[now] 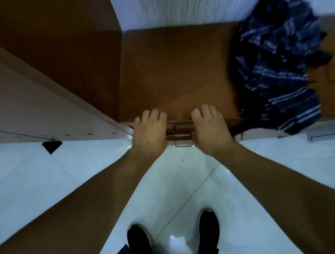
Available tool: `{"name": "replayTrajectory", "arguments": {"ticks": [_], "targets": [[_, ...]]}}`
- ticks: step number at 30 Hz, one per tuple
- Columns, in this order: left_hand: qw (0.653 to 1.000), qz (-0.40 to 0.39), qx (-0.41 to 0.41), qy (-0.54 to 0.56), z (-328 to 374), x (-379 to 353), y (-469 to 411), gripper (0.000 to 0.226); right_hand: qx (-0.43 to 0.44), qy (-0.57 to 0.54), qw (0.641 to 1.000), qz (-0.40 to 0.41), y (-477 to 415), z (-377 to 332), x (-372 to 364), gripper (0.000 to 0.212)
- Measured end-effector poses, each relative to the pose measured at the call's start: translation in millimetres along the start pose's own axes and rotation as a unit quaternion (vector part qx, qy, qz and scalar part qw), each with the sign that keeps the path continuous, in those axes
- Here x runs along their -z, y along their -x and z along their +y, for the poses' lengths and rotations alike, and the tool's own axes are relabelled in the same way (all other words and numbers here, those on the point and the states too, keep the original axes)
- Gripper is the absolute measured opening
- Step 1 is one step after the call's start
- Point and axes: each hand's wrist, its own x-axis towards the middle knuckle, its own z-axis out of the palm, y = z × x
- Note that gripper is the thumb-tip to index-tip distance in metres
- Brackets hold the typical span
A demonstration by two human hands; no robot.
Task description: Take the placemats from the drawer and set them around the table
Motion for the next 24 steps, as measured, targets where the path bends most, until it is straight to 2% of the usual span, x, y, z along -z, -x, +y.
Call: {"name": "replayTrajectory", "arguments": {"ticks": [2, 4, 7, 11, 14, 15, 20, 24], "targets": [[0.999, -0.046, 0.017, -0.002, 3, 30, 20, 0.043, -0.011, -0.009, 0.994, -0.108, 10, -10, 30, 0.029], [0.997, -0.07, 0.036, -0.007, 7, 70, 47, 0.044, -0.01, -0.013, 0.987, -0.16, 25, -20, 73, 0.019], [0.994, -0.089, 0.07, -0.016, 19, 137, 90, 0.047, -0.009, -0.02, 0.988, -0.15, 54, -31, 147, 0.016], [0.995, -0.056, 0.084, -0.001, 46, 232, 151, 0.04, -0.018, -0.033, 0.987, -0.158, 99, -49, 257, 0.023], [0.996, -0.027, 0.079, 0.01, 61, 287, 196, 0.033, -0.019, -0.039, 0.99, -0.133, 134, -69, 323, 0.011], [0.997, -0.021, 0.073, 0.012, 65, 303, 213, 0.032, -0.025, -0.039, 0.991, -0.126, 149, -79, 343, 0.013], [0.999, -0.017, 0.044, 0.001, 74, 364, 306, 0.036, -0.058, -0.066, 0.989, -0.123, 240, -127, 409, 0.024], [0.999, 0.022, 0.02, 0.015, 58, 386, 393, 0.028, -0.072, -0.062, 0.991, -0.093, 325, -166, 422, 0.019]]}}
